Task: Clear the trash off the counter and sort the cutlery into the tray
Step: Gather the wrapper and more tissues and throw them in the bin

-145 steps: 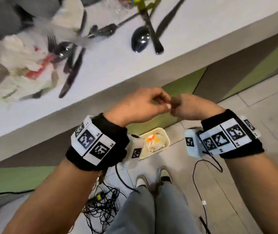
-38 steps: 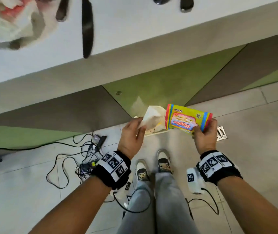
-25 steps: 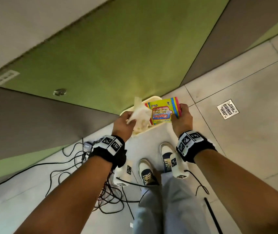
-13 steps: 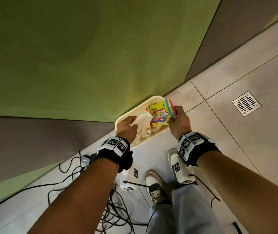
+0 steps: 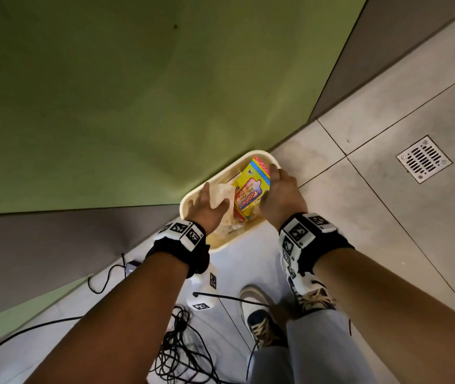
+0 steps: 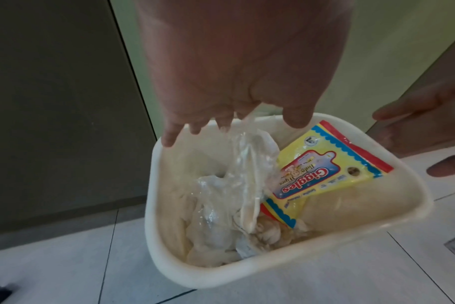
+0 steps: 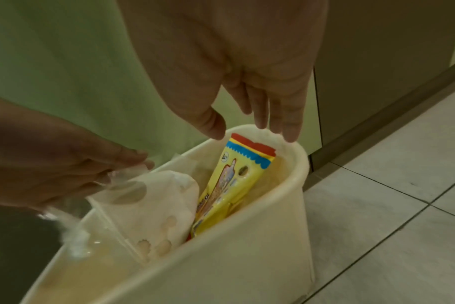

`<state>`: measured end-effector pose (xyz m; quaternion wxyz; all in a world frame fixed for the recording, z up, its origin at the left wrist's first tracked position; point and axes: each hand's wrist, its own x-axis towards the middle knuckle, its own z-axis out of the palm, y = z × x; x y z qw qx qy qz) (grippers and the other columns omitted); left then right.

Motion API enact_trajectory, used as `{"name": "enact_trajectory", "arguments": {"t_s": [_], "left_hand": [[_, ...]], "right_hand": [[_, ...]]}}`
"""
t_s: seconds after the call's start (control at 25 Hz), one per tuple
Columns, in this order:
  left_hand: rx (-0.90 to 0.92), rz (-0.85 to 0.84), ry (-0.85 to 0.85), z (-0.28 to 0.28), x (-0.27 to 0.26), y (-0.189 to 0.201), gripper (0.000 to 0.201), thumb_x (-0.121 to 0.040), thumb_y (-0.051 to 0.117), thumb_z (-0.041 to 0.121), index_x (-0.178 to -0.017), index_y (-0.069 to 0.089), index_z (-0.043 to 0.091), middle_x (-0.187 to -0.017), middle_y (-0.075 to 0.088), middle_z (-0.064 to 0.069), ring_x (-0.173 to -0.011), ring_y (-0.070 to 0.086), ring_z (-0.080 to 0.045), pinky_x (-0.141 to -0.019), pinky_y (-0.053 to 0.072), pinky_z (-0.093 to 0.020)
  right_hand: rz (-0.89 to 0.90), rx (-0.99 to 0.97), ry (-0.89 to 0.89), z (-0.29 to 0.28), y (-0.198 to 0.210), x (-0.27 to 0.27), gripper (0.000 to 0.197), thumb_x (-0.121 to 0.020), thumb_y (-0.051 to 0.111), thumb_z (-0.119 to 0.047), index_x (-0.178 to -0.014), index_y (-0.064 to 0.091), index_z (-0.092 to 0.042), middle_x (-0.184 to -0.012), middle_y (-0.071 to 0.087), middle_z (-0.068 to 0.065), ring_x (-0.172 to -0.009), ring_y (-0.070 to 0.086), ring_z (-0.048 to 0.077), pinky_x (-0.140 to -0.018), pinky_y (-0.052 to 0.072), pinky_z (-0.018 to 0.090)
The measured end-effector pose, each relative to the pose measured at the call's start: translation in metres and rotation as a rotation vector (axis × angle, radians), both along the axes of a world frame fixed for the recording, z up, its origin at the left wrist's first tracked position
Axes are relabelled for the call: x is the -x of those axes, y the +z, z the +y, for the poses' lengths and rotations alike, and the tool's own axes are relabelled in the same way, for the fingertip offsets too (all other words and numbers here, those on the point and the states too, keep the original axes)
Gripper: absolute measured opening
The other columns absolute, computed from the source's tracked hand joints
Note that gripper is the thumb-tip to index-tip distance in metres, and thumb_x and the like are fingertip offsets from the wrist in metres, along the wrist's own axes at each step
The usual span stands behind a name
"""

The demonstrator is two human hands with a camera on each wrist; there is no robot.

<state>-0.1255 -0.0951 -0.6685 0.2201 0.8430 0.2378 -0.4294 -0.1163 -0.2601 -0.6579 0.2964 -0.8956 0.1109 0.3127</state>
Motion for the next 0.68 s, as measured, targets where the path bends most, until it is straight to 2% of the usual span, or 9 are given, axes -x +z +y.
{"name": "enact_trajectory", "arguments": {"t_s": [0.08,0.16,0.2,0.28,0.36,0.52,0.6,0.68], "left_hand": [[-0.058,-0.087,-0.091,0.001,0.001,0.012,0.075,-0.089,0.049,0.048,-0.15,0.011,0.024,-0.16,0.012,0.002,-0.148,0.007,-0.029,-0.119,0.015,-0.048],[-0.085,-0.181,-0.129,0.001,-0.001,0.029,0.073,-0.085,0.053,0.046,-0.147,0.023,0.023,-0.158,0.018,0.004,-0.146,0.017,-0.025,-0.115,0.022,-0.053],[-0.074,-0.209,-0.117,-0.001,-0.001,0.04,0.071,-0.083,0.054,0.045,-0.145,0.028,0.022,-0.157,0.021,0.002,-0.144,0.022,-0.024,-0.115,0.024,-0.052],[-0.04,-0.245,-0.072,-0.004,-0.001,0.068,0.06,-0.086,0.055,0.037,-0.141,0.038,0.018,-0.152,0.031,-0.003,-0.139,0.033,-0.022,-0.115,0.028,-0.039],[-0.003,-0.253,-0.039,-0.009,0.002,0.099,0.044,-0.09,0.056,0.025,-0.132,0.05,0.014,-0.143,0.045,-0.007,-0.129,0.045,-0.024,-0.108,0.033,-0.027],[0.172,-0.306,0.029,-0.023,0.005,0.165,0.03,-0.089,0.057,0.012,-0.118,0.063,0.007,-0.124,0.063,-0.013,-0.114,0.058,-0.028,-0.091,0.044,-0.025],[0.251,-0.341,0.025,-0.03,0.003,0.203,0.028,-0.089,0.055,0.008,-0.116,0.064,0.005,-0.12,0.065,-0.014,-0.11,0.06,-0.032,-0.087,0.047,-0.027],[0.288,-0.381,-0.019,-0.039,0.002,0.242,0.029,-0.09,0.054,0.008,-0.117,0.063,0.006,-0.12,0.065,-0.012,-0.108,0.061,-0.03,-0.079,0.047,-0.02]], "right_hand": [[0.004,0.051,0.052,-0.004,0.013,0.007,0.066,-0.081,0.053,-0.009,-0.141,0.028,-0.008,-0.136,0.043,0.014,-0.122,0.04,0.035,-0.096,0.043,0.042],[0.012,0.08,0.103,-0.009,0.03,0.014,0.061,-0.083,0.051,-0.011,-0.14,0.032,-0.011,-0.134,0.046,0.013,-0.12,0.043,0.036,-0.093,0.044,0.042],[0.014,0.082,0.129,-0.012,0.039,0.018,0.059,-0.084,0.05,-0.012,-0.14,0.033,-0.012,-0.134,0.046,0.013,-0.12,0.043,0.036,-0.092,0.044,0.042],[0.049,0.076,0.169,-0.018,0.058,0.024,0.056,-0.086,0.049,-0.013,-0.14,0.035,-0.015,-0.134,0.047,0.013,-0.12,0.045,0.036,-0.093,0.044,0.043],[0.105,0.041,0.179,-0.024,0.076,0.029,0.053,-0.086,0.049,-0.015,-0.138,0.038,-0.016,-0.132,0.05,0.013,-0.122,0.046,0.036,-0.096,0.044,0.043],[0.159,-0.036,0.222,-0.034,0.129,0.03,0.049,-0.085,0.051,-0.017,-0.133,0.046,-0.019,-0.132,0.055,0.012,-0.123,0.05,0.03,-0.104,0.042,0.039],[0.147,-0.061,0.284,-0.036,0.165,0.028,0.046,-0.086,0.052,-0.015,-0.132,0.048,-0.015,-0.129,0.058,0.012,-0.121,0.053,0.028,-0.104,0.043,0.034],[0.115,-0.083,0.328,-0.036,0.206,0.025,0.042,-0.088,0.053,-0.015,-0.13,0.05,-0.013,-0.127,0.06,0.011,-0.112,0.057,0.027,-0.101,0.043,0.031]]}}
